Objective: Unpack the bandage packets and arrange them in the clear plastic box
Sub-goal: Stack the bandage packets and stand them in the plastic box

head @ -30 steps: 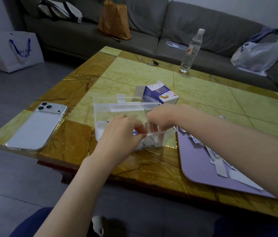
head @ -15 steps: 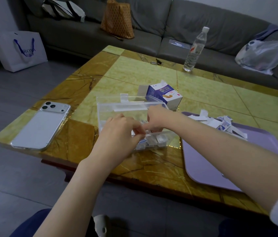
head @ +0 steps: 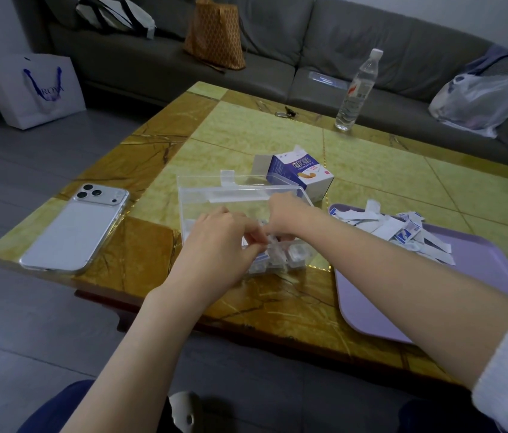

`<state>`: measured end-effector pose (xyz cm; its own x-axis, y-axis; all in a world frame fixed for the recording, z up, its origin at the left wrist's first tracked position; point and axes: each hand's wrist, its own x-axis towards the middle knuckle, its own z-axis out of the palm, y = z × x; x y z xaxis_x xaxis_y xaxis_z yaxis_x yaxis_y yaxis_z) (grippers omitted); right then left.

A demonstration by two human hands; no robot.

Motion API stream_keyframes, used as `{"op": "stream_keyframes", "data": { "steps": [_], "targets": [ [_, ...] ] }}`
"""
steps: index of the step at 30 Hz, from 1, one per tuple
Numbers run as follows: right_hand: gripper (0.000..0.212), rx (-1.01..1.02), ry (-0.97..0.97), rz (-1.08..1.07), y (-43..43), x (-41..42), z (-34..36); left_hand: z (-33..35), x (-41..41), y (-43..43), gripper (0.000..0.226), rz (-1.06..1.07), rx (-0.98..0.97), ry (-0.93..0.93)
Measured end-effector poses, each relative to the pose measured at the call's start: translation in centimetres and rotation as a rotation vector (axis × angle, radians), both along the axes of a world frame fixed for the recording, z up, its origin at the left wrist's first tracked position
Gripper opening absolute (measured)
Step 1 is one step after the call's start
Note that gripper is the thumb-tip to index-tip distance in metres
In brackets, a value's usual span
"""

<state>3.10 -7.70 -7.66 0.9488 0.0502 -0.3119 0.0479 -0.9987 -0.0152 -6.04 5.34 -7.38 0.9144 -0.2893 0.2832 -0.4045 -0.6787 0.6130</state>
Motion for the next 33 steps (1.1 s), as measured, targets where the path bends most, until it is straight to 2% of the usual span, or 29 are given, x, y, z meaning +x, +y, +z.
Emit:
{"op": "stream_keyframes", "data": {
  "steps": [4,8,11,13,16,18,21,26,30,33],
  "targets": [
    [0.01,-0.114,-0.05,0.073,-0.2,-0.6,0.8,0.1,0.0,0.0,0.01,-0.014,-0.005,0.012],
    [0.022,-0.085,-0.244,0.05,-1.1,-1.8,2.1,-0.1,0.1,-0.2,0.008,-0.023,0.046,-0.025],
    [0.028,0.076,-0.466,0.066,-2.4,-3.9,2.7,-0.6,0.2,-1.1,0.006,0.013,0.098,-0.129],
    [0.027,0.228,-0.608,0.121,-3.9,-5.5,2.4,-0.8,0.2,-2.0,0.01,0.03,0.06,-0.205],
    [0.029,0.399,-0.677,0.17,-7.0,-7.6,1.3,-0.4,-0.5,-3.8,0.016,-0.013,0.068,-0.331],
    [0.031,0.404,-0.696,0.118,-9.5,-8.6,0.1,-0.1,-1.2,-5.0,0.02,-0.078,0.093,-0.37],
    [0.034,0.312,-0.657,0.018,-14.1,-9.8,-2.4,-0.4,-1.9,-7.2,0.023,-0.166,0.127,-0.35],
    [0.058,0.032,-0.351,-0.074,-20.1,-9.1,-5.0,-1.7,-2.1,-10.6,0.03,-0.304,0.272,-0.163],
    [0.069,0.026,-0.12,-0.129,-20.9,-9.2,-5.3,-3.8,-1.4,-12.9,0.039,-0.367,0.428,-0.087],
    [0.066,0.004,-0.129,-0.071,-20.0,-10.7,-4.8,-4.6,-0.7,-14.3,0.043,-0.374,0.494,-0.054]
  ]
}}
